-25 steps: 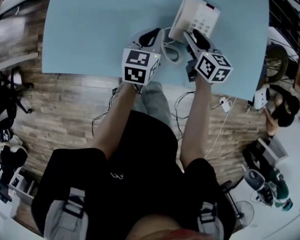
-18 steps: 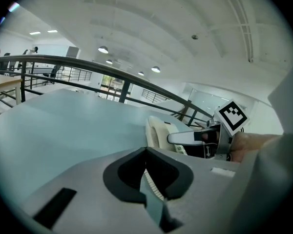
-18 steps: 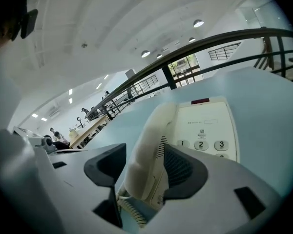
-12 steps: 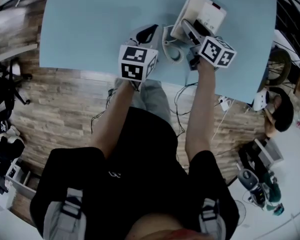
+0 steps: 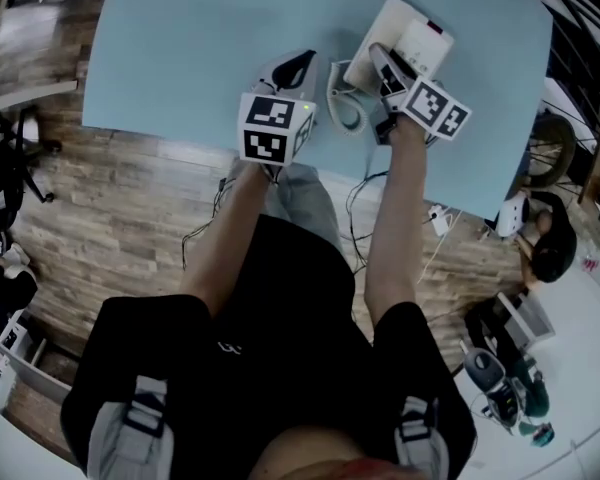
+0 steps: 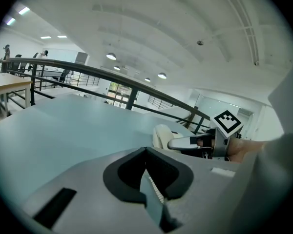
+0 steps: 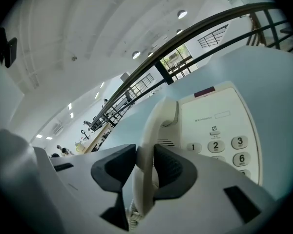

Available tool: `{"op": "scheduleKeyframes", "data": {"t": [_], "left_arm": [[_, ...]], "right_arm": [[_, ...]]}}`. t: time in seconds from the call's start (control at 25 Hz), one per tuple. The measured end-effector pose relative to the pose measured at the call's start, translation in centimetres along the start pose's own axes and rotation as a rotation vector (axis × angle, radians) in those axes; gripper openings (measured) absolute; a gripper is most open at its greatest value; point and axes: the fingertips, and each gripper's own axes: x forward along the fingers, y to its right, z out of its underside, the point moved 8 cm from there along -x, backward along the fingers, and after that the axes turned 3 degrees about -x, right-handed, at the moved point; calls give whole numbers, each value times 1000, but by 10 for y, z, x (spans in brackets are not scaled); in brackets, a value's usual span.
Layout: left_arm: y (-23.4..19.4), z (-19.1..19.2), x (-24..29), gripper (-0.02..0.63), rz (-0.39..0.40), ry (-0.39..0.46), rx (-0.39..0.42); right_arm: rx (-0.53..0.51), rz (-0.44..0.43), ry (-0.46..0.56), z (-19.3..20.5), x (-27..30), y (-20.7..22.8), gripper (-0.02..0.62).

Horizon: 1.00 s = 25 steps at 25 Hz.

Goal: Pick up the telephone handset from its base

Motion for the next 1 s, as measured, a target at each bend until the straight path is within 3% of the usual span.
{"op": "scheduleKeyframes", "data": {"t": [0.2, 0.36, 0.64, 1.0], "left_arm": [[13, -25, -9, 0, 14, 47, 31], [29, -58, -18, 0, 33, 123, 83], [65, -112, -32, 0, 73, 271, 159], [121, -170, -57, 0, 159, 436, 274]], "right_arm": [[30, 17, 27, 1, -8, -15, 84], [17, -9, 113, -12, -30, -42, 83], [-143, -36, 327, -71, -99, -96, 84], [-414, 4, 620, -125, -197, -131, 84]]}}
